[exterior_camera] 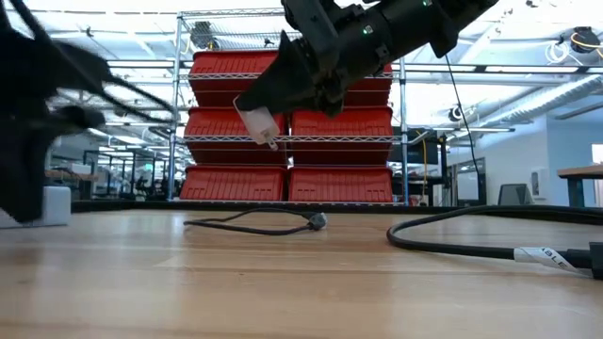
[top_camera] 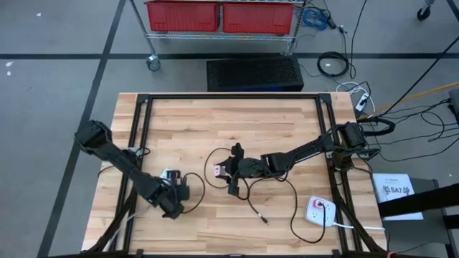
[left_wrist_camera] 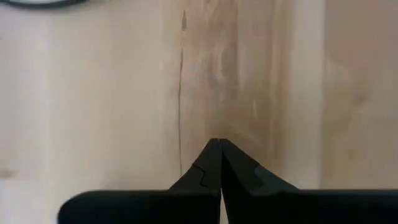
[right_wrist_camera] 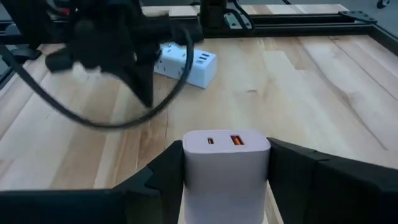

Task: Insert USB
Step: Insert the pink charger adapter into the left white outlet extension

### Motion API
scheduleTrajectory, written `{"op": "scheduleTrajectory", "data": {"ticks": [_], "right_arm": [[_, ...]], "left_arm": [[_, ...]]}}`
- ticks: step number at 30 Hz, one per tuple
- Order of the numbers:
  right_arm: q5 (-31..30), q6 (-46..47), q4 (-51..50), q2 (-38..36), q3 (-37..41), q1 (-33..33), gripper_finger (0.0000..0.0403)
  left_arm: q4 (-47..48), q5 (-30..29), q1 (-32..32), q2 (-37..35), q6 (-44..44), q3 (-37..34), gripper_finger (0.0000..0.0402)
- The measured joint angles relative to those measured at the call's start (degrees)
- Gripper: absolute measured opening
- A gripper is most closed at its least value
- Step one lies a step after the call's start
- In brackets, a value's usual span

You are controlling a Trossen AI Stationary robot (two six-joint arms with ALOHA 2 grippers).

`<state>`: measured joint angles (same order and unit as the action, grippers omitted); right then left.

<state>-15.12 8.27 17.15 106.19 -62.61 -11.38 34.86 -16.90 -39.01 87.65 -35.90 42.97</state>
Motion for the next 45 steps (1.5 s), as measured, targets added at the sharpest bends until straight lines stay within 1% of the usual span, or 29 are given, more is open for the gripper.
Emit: {"op": "scheduleTrajectory", "data": {"ticks": [3,5,6,8,10,12,14,18,21,24,27,30,33,37,43,45], "right_arm": [[0.0,0.0,-0.6,0.0,0.0,0.0,0.0160],[0.0,0.0,-0.8,0.0,0.0,0.0,0.0160],[0.0,0.0,-0.8,0.0,0.0,0.0,0.0160],[0.0,0.0,-0.8,0.0,0.0,0.0,0.0160],[0.0,0.0,-0.8,0.0,0.0,0.0,0.0160],[0.0,0.0,-0.8,0.0,0.0,0.0,0.0160],[-0.1,-0.1,-0.8,0.0,0.0,0.0,0.0160],[-0.1,-0.2,-0.8,0.0,0.0,0.0,0.0160],[-0.1,-0.2,-1.0,0.0,0.0,0.0,0.0160],[-0.1,-0.2,-1.0,0.0,0.0,0.0,0.0160],[-0.1,-0.2,-1.0,0.0,0.0,0.0,0.0160],[-0.1,-0.2,-1.0,0.0,0.0,0.0,0.0160],[-0.1,-0.1,-1.1,0.0,0.0,0.0,0.0160],[-0.1,-0.2,-1.1,0.0,0.0,0.0,0.0160],[-0.1,-0.4,-1.3,0.0,0.0,0.0,0.0160],[-0.1,-0.2,-1.3,0.0,0.0,0.0,0.0160]], "left_arm": [[7.6,0.1,-0.3,-3.3,-1.1,3.0,0.0001],[14.6,2.1,-1.1,-6.1,-3.8,5.4,0.0001],[17.9,4.6,-1.6,-7.4,-5.7,6.6,0.0001],[22.0,11.5,-2.6,-9.1,-9.5,8.7,0.0001],[25.9,17.8,-4.1,-9.8,-13.1,9.3,0.0001],[28.2,22.3,-5.8,-9.7,-16.0,8.9,0.0001],[30.3,25.1,-7.2,-9.2,-18.3,8.0,0.0001],[30.6,26.4,-8.5,-8.1,-21.6,5.2,0.0001],[30.3,26.3,-8.7,-7.8,-22.3,3.5,0.0001],[27.9,25.5,-8.7,-7.7,-22.3,1.5,0.0001],[24.4,23.1,-8.5,-7.7,-22.4,-0.3,0.0001],[22.2,20.2,-8.0,-7.8,-22.9,-2.0,0.0001],[20.4,14.7,-6.8,-7.8,-23.7,-2.6,0.0001],[16.2,9.3,-4.5,-7.8,-22.2,-3.3,0.0001],[5.8,2.6,-0.7,-7.8,-20.3,-7.5,0.0001],[2.7,1.3,0.3,-7.9,-20.2,-8.8,0.0001]]}}
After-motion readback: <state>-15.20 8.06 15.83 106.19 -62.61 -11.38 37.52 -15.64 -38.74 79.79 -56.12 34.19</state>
